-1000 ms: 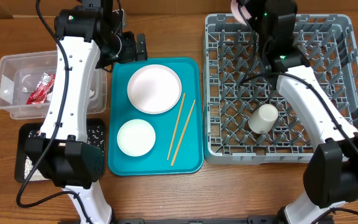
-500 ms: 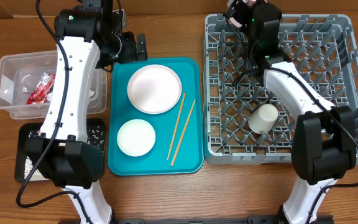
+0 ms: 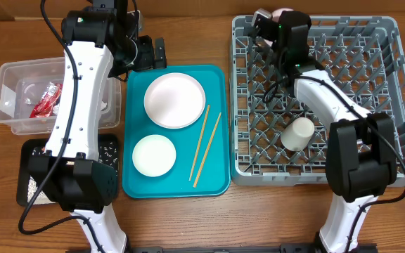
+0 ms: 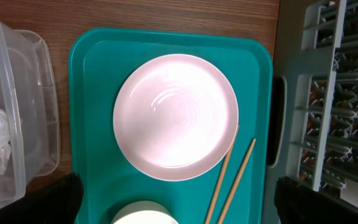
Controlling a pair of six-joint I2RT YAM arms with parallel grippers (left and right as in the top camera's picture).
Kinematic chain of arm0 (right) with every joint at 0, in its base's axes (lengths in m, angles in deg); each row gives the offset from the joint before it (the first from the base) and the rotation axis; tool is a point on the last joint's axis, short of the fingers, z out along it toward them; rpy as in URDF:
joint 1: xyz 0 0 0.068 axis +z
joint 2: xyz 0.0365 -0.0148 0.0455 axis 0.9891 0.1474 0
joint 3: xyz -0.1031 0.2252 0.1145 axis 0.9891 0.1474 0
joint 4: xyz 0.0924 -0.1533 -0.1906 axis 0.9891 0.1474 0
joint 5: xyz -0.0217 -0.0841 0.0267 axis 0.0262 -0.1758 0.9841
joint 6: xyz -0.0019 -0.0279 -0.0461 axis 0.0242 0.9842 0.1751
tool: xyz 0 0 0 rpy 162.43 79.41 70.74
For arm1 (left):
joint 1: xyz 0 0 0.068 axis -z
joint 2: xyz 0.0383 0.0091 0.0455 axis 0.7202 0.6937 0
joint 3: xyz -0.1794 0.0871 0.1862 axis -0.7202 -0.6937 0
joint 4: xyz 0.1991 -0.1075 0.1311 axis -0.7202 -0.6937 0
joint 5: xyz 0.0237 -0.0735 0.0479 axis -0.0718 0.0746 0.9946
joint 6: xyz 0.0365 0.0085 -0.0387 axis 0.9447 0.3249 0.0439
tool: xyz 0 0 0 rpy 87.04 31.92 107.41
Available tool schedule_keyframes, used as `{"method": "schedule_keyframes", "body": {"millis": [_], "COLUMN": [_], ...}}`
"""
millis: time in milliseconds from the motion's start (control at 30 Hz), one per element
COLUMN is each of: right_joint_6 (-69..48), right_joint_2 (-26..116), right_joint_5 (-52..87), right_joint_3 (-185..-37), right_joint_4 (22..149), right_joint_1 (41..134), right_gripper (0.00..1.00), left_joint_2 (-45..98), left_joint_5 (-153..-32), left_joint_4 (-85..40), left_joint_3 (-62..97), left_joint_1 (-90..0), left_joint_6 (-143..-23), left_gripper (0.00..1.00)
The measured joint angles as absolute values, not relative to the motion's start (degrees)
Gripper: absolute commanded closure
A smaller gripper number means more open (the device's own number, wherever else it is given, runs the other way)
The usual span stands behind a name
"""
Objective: Sort waste into correct bins and load items into the dishwasher
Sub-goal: 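Lower the small pink plate upright into the rack's back slots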
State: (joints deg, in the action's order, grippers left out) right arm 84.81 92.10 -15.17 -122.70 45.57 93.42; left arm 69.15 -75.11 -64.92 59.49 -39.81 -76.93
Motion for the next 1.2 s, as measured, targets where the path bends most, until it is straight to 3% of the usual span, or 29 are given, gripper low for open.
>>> {"method": "schedule_keyframes", "body": {"millis": [567, 600, 667, 700, 1200], "right_joint_6": [83.17, 83.17, 83.15, 83.17, 75.89], "right_joint_2": [91.8, 91.8, 91.8, 91.8, 91.91], "right_joint_5": [-22.47, -23.24, -24.42, -25.16, -35.41], "right_joint_3": [-123.51, -123.51, -123.51, -123.51, -123.31], "right_joint_4": [48.83, 48.85, 49.02, 49.26, 55.78], "right_joint_1": [96.53, 96.75, 97.12, 97.38, 100.59], "right_gripper": [0.96, 0.95, 0.8, 0.78, 0.74], "left_joint_2": [69.15, 69.15, 69.15, 69.15, 69.15], "left_joint_5": [-75.11, -75.11, -75.11, -75.11, -75.11], "left_joint_4": [-64.9, -64.92, -64.92, -64.92, -64.92], "left_joint_3": [59.49, 59.49, 59.49, 59.49, 59.49], "left_joint_1": [-39.81, -39.79, -39.79, -39.79, -39.79], "left_joint_6": [-76.93, -76.93, -76.93, -76.93, -76.93], "left_gripper": [0.0, 0.0, 0.0, 0.0, 0.0]}}
